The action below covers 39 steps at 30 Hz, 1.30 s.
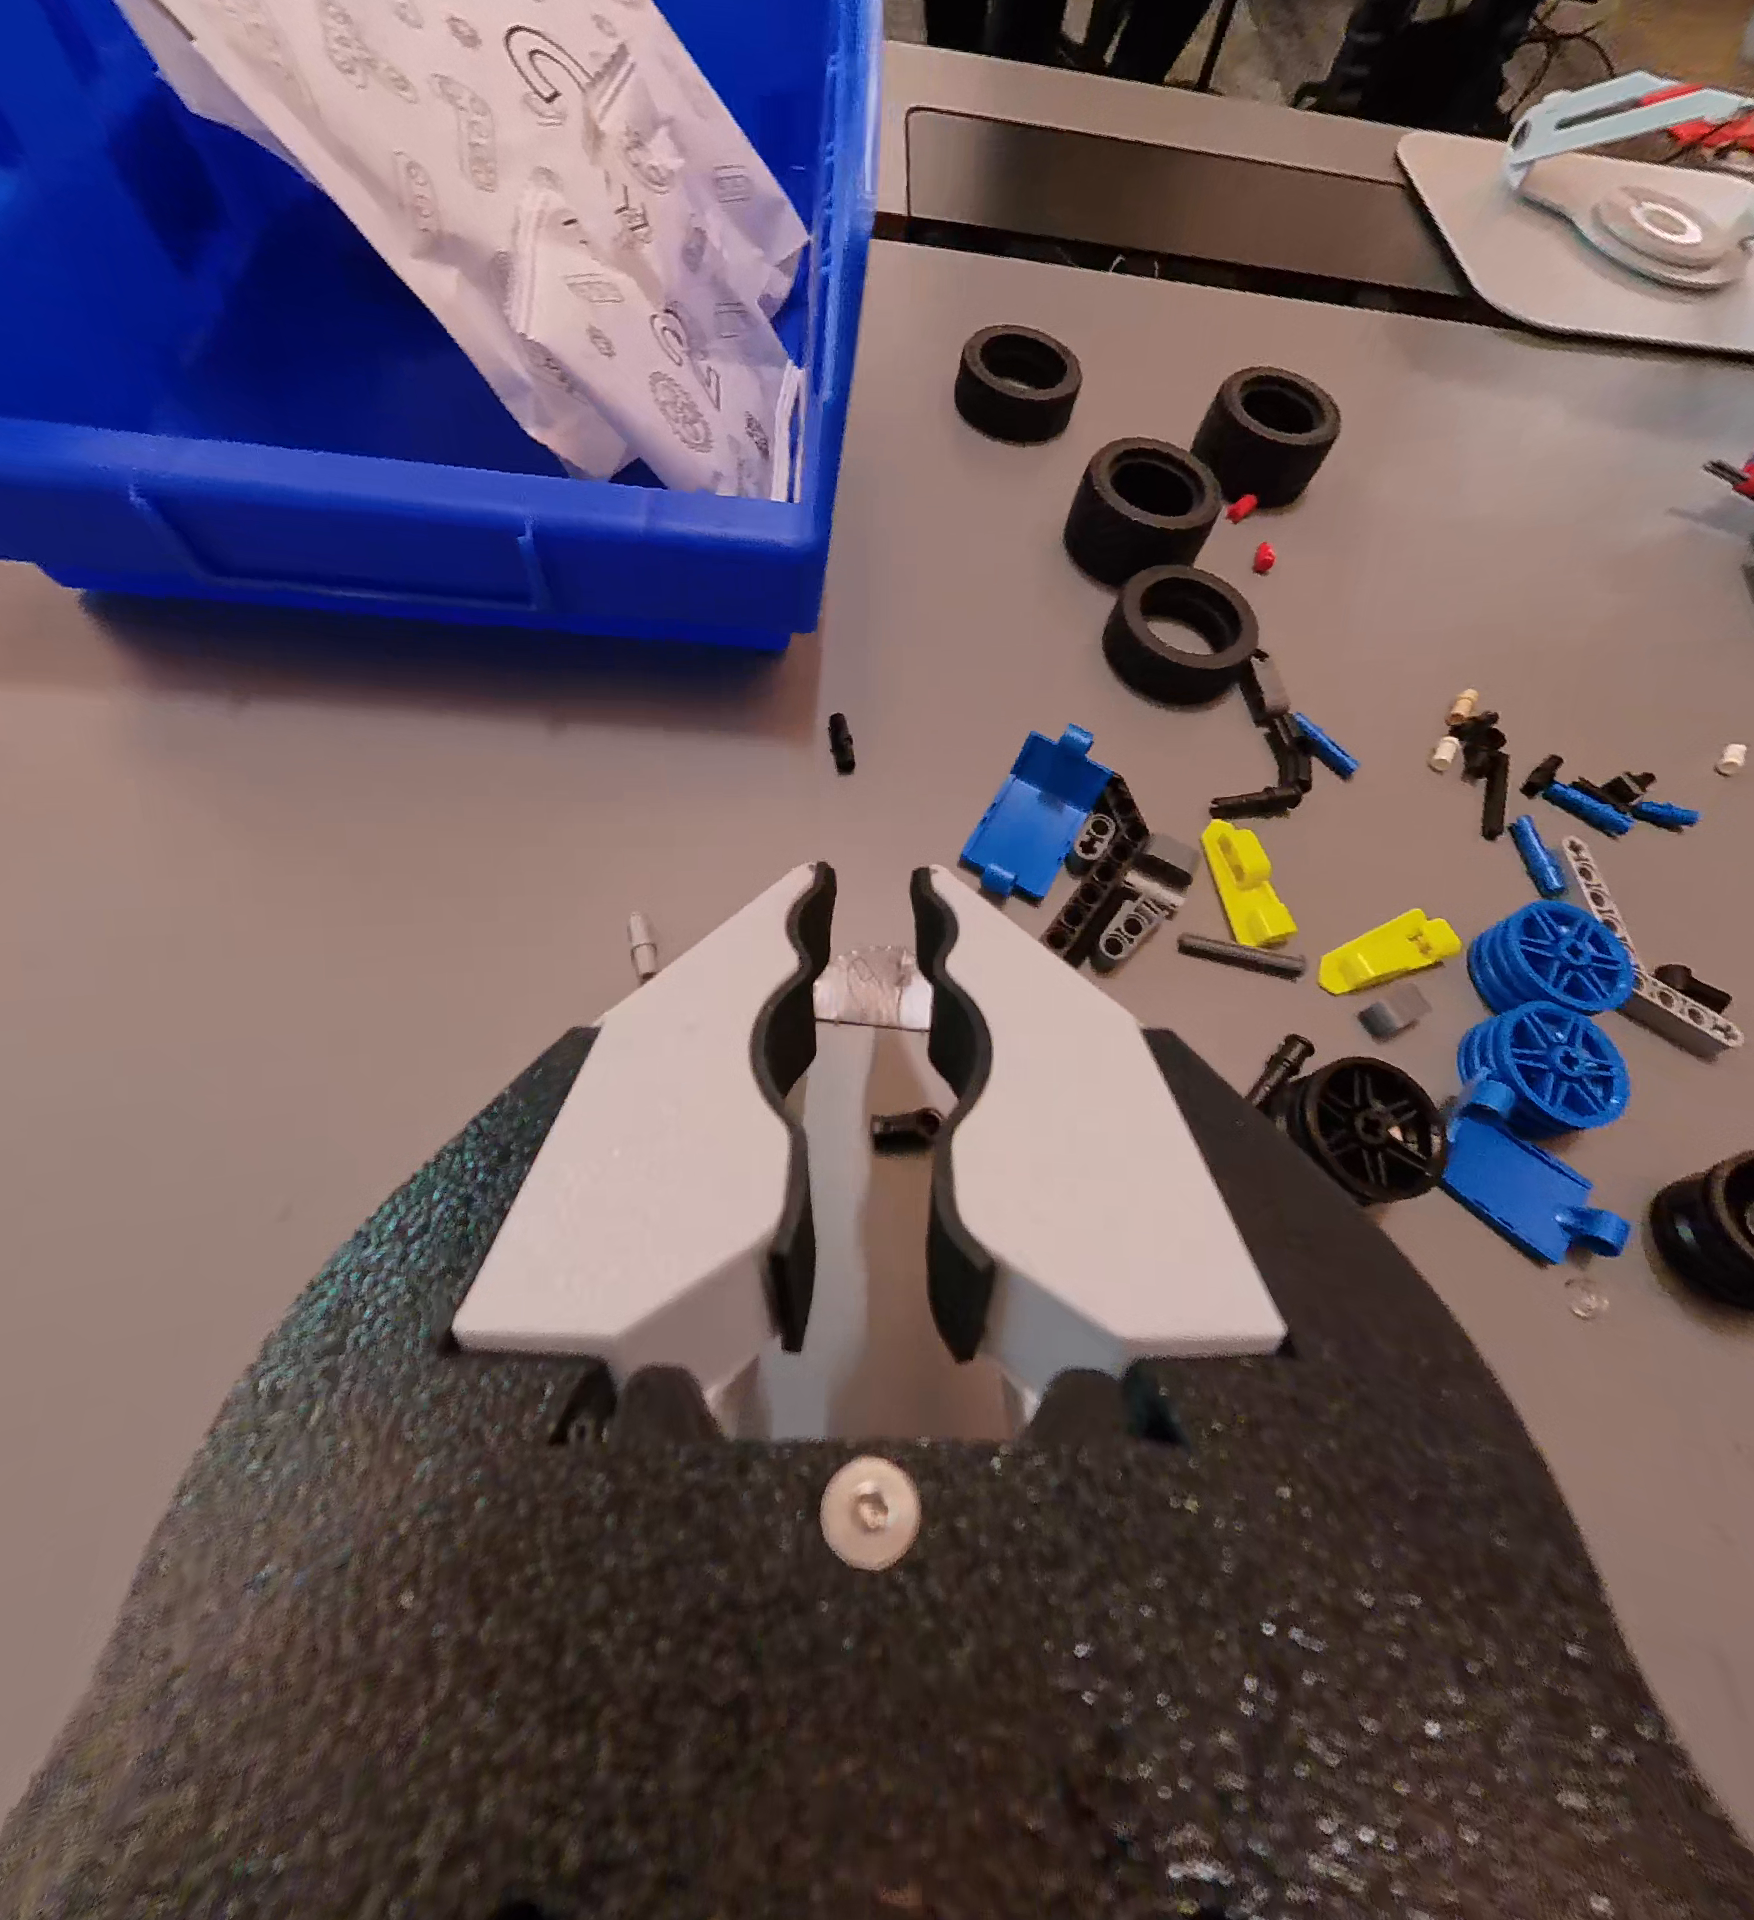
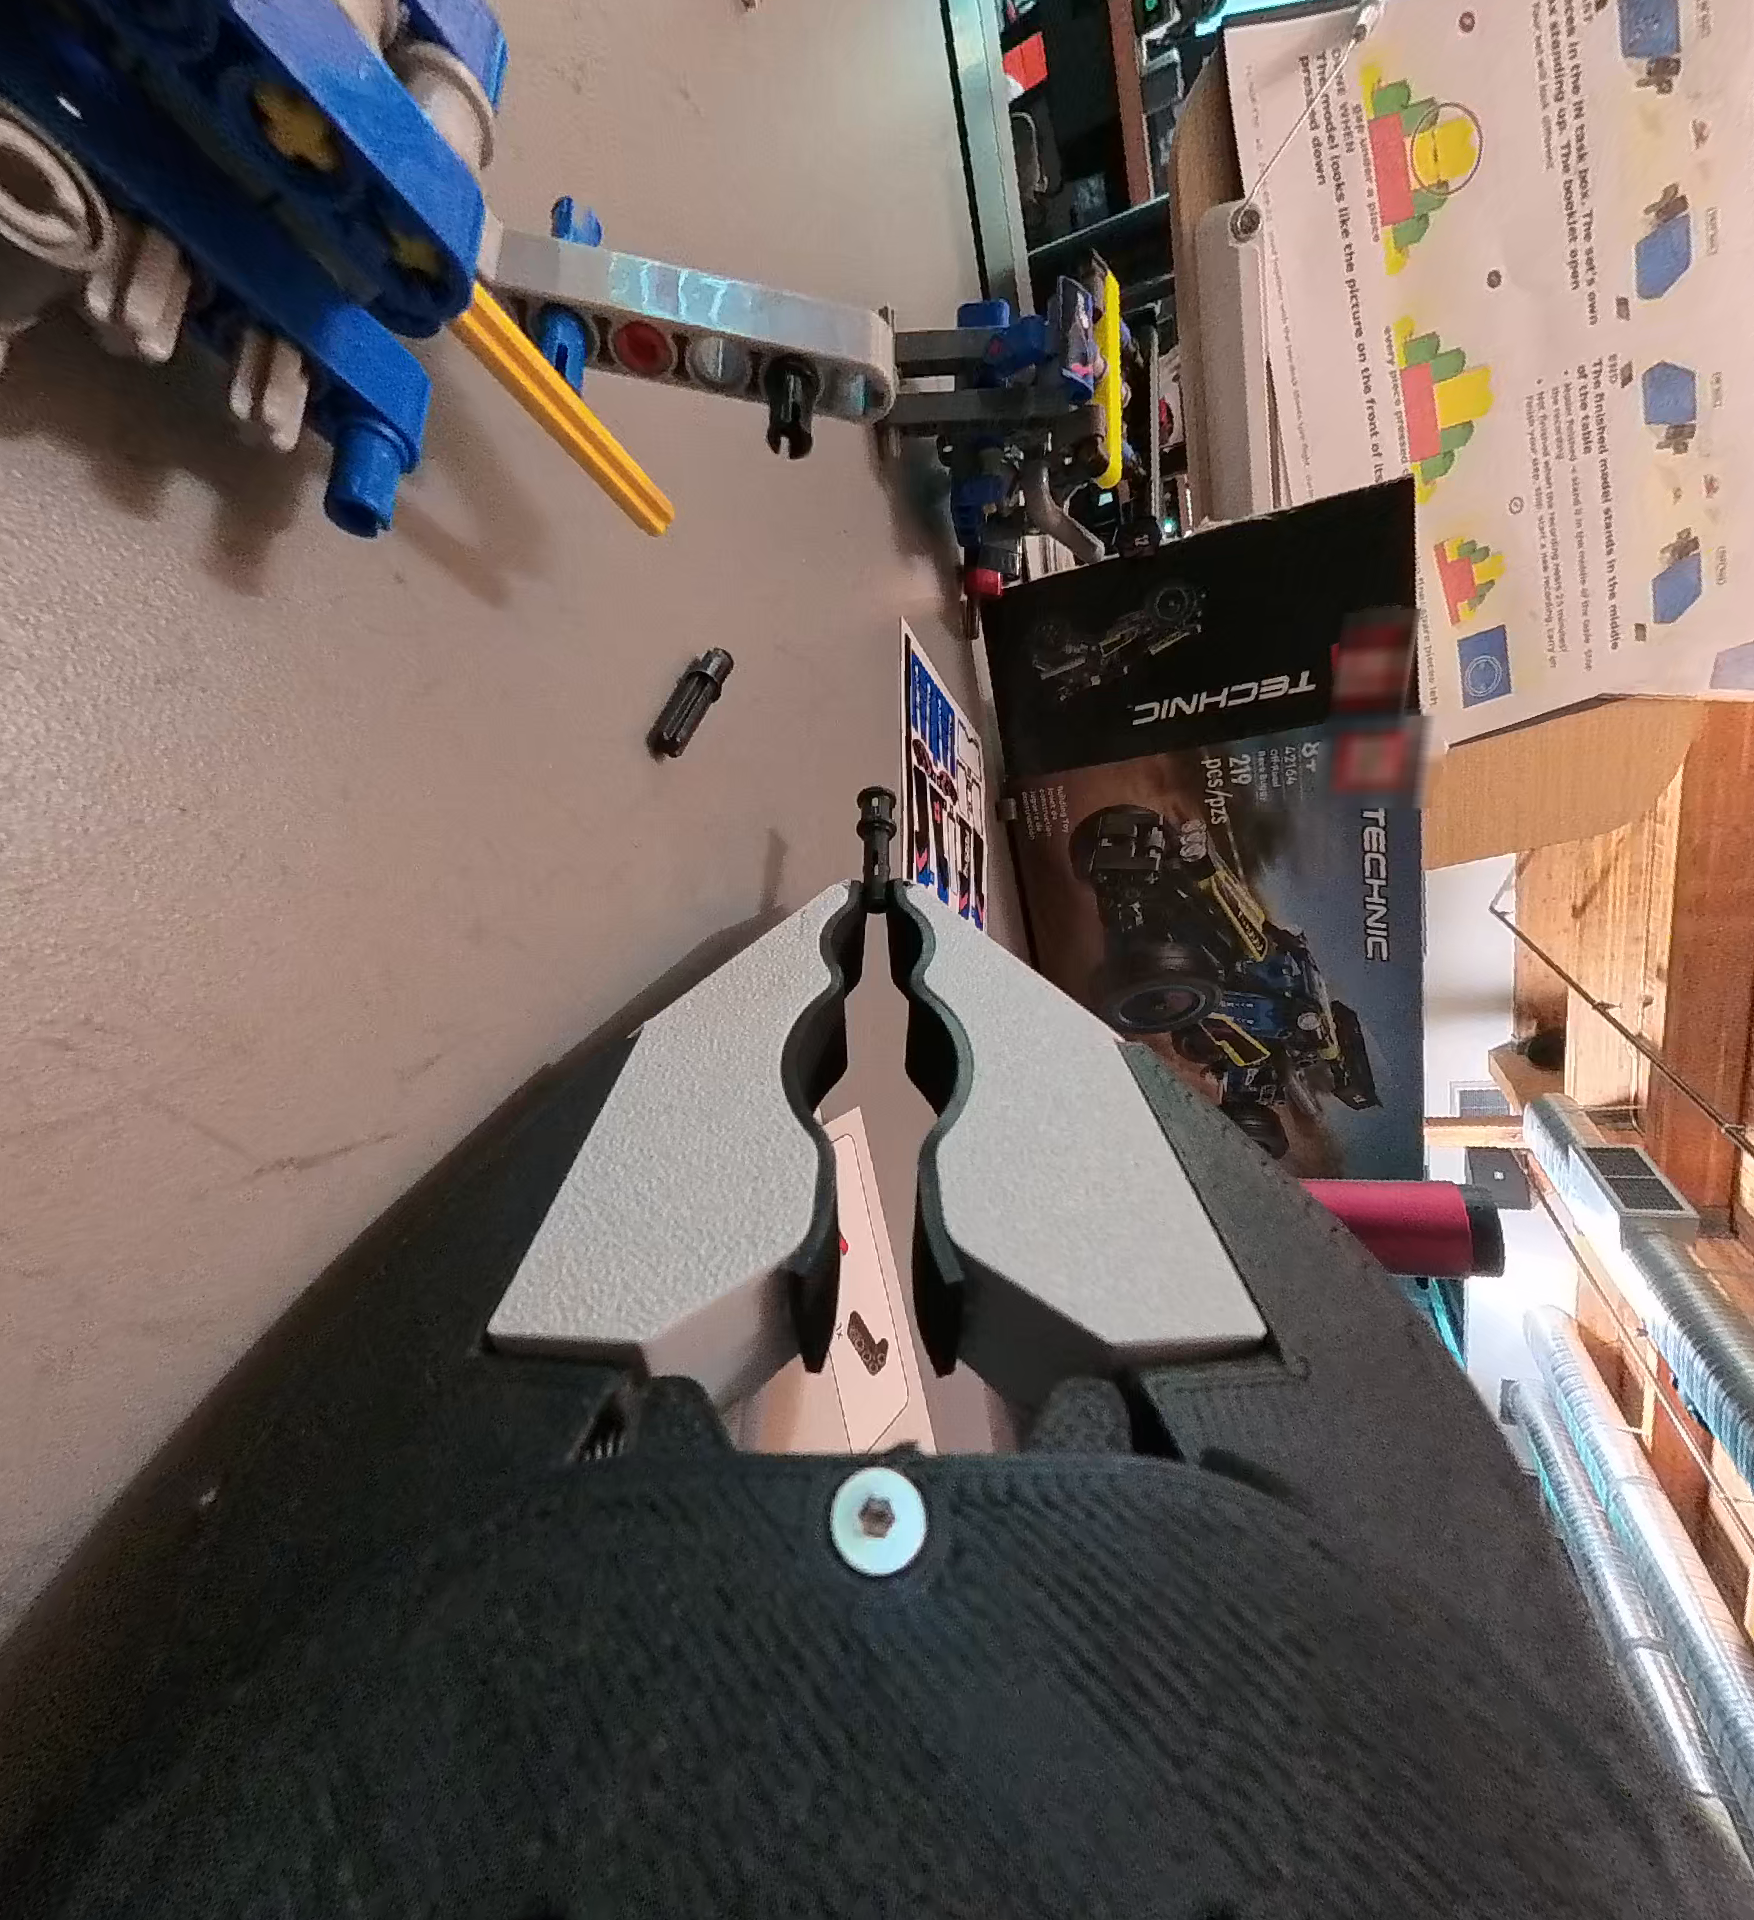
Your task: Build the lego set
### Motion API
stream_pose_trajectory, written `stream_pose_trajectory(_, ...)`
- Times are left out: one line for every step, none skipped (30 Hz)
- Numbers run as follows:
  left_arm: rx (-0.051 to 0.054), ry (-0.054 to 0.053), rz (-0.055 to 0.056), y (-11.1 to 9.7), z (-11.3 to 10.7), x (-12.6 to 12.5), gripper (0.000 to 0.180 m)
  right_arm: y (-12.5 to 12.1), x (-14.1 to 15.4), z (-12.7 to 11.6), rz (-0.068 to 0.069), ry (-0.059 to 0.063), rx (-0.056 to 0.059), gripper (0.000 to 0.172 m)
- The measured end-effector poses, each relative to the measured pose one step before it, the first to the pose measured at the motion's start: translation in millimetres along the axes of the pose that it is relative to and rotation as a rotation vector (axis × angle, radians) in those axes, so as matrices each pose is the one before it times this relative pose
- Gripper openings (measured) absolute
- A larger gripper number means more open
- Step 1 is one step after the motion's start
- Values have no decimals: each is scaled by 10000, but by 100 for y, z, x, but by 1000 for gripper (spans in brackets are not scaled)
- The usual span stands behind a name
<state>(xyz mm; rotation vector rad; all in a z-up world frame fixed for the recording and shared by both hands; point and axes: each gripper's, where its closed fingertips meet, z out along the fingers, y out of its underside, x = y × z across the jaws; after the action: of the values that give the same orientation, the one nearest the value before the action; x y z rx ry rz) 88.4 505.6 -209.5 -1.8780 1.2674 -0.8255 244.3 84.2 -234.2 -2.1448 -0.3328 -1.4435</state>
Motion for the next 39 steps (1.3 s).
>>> stream_pose_trajectory(-11,45,32,-9,14,137,12,-1,-1,6,-8,3,-3,2)
stream_pose_trajectory(20,40,15,-58,19,118,12,3,9,-2,-3,5,-2,2)
stream_pose_trajectory(26,49,6,-60,14,135,12,-1,3,-4,6,-2,-1,2)
stream_pose_trajectory(16,51,11,-55,3,135,12,7,-5,6,8,-3,-2,2)
stream_pose_trajectory(23,31,21,-65,-8,107,12,1,-1,-2,1,-1,5,2)
stream_pose_trajectory(33,5,19,-81,-20,57,12,-16,11,-8,-22,9,7,2)
stream_pose_trajectory(29,6,7,-78,-21,59,12,-5,8,-15,-35,17,-1,2)
stream_pose_trajectory(22,30,-4,-77,-31,101,12,-13,4,1,-34,13,-4,2)
stream_pose_trajectory(34,45,-7,-96,-16,137,12,0,3,-2,-20,8,1,2)
stream_pose_trajectory(44,52,3,-106,-12,158,12,-12,1,-9,-2,-4,3,2)
stream_pose_trajectory(37,45,10,-90,-5,154,12,-18,0,-1,-5,0,9,2)
stream_pose_trajectory(21,30,9,-66,22,130,12,-14,-4,-15,-5,0,9,2)
stream_pose_trajectory(-3,32,18,-29,19,128,12,-6,5,-7,-8,2,1,2)
stream_pose_trajectory(-14,21,29,-23,7,106,12,-18,-2,-9,-13,4,14,2)
stream_pose_trajectory(4,-11,30,-48,-2,57,11,-34,-4,-3,-9,-2,18,2)
stream_pose_trajectory(22,-16,23,-68,-20,48,11,-14,-9,1,-7,-1,9,2)
stream_pose_trajectory(24,5,16,-75,-16,63,11,-7,6,-12,0,0,5,2)
stream_pose_trajectory(21,17,11,-48,0,70,11,-15,6,3,1,-2,9,2)
stream_pose_trajectory(15,18,4,-40,12,58,11,-11,-5,-6,1,-1,10,2)
stream_pose_trajectory(6,18,-4,-13,18,52,12,-15,2,3,4,-3,8,2)
stream_pose_trajectory(-2,18,-9,8,33,47,11,-3,1,-10,-1,2,5,2)
stream_pose_trajectory(-6,21,-10,13,52,55,11,-8,5,-2,6,-1,10,2)
stream_pose_trajectory(-7,29,-4,10,60,64,11,-16,-4,-8,8,-3,12,2)
stream_pose_trajectory(-9,29,10,3,43,87,11,8,2,1,11,-3,2,2)
stream_pose_trajectory(-12,17,24,10,39,68,11,2,3,1,16,-6,-2,2)
stream_pose_trajectory(-7,-1,27,-2,30,40,11,1,4,4,9,-3,6,2)
stream_pose_trajectory(3,-1,22,-16,15,40,11,2,4,-7,7,-1,2,2)
stream_pose_trajectory(3,13,10,-3,28,47,11,-3,1,-3,6,-3,0,2)
stream_pose_trajectory(-1,20,-1,3,20,42,11,-11,-4,7,2,-1,2,2)
stream_pose_trajectory(-2,14,-4,11,26,24,11,0,3,0,1,3,0,2)
stream_pose_trajectory(0,7,-5,13,18,13,11,-2,12,-5,3,3,5,2)
stream_pose_trajectory(6,11,-4,-18,21,23,11,-11,5,3,4,-1,0,2)
stream_pose_trajectory(15,19,-1,-30,11,50,11,4,6,-2,0,4,-3,2)
stream_pose_trajectory(21,18,5,-40,0,54,11,-6,11,4,2,9,-2,2)
stream_pose_trajectory(16,14,11,-48,7,59,11,8,35,8,0,23,-8,2)
stream_pose_trajectory(5,11,16,-29,13,52,11,15,28,8,-5,22,-11,2)
stream_pose_trajectory(-2,10,17,-13,21,61,11,0,19,2,-4,12,-6,2)
stream_pose_trajectory(-3,13,16,-6,27,56,11,-9,7,-6,-4,6,3,2)
stream_pose_trajectory(0,19,16,-11,13,72,11,-16,11,-2,-5,8,8,2)
